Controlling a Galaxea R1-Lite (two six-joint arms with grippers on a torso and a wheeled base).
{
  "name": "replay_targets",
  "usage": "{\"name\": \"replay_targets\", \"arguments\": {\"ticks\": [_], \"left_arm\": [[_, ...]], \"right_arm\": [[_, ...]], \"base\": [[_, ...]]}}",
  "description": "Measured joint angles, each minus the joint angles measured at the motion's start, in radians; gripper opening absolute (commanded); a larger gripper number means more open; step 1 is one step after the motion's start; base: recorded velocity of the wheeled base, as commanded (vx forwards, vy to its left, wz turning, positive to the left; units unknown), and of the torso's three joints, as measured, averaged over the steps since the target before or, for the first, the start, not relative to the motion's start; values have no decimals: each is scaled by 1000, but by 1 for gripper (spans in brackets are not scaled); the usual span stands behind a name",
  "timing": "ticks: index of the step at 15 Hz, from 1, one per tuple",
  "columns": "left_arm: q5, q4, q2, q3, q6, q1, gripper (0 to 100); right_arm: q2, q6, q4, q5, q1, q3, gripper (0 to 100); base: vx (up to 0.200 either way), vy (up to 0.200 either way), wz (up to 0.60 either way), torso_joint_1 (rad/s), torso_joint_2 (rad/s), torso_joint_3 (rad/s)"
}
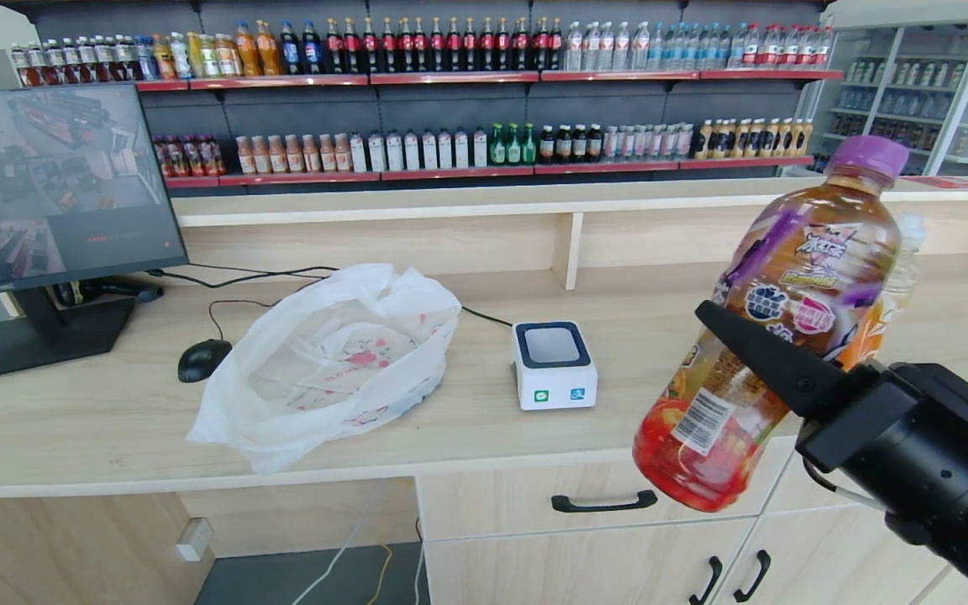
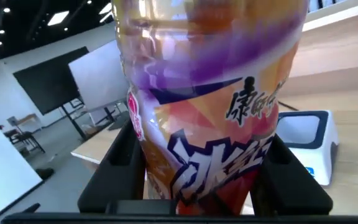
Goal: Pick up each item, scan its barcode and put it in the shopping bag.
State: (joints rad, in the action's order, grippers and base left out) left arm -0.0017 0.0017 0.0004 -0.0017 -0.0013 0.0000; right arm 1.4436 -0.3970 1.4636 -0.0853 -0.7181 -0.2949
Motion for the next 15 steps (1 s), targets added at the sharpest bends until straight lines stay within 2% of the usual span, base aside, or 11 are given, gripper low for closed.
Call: {"name": "replay_targets", "arguments": {"ticks": [8, 15], "left_arm": [[0, 0, 0, 0, 0, 0, 100], [0, 0, 0, 0, 0, 0, 100]], "right_arm": [[46, -180, 23, 8, -202, -142, 0], [93, -184, 31, 47, -294, -220, 0]], "base": [[0, 0, 0, 0, 0, 0], [0, 0, 0, 0, 0, 0]]}}
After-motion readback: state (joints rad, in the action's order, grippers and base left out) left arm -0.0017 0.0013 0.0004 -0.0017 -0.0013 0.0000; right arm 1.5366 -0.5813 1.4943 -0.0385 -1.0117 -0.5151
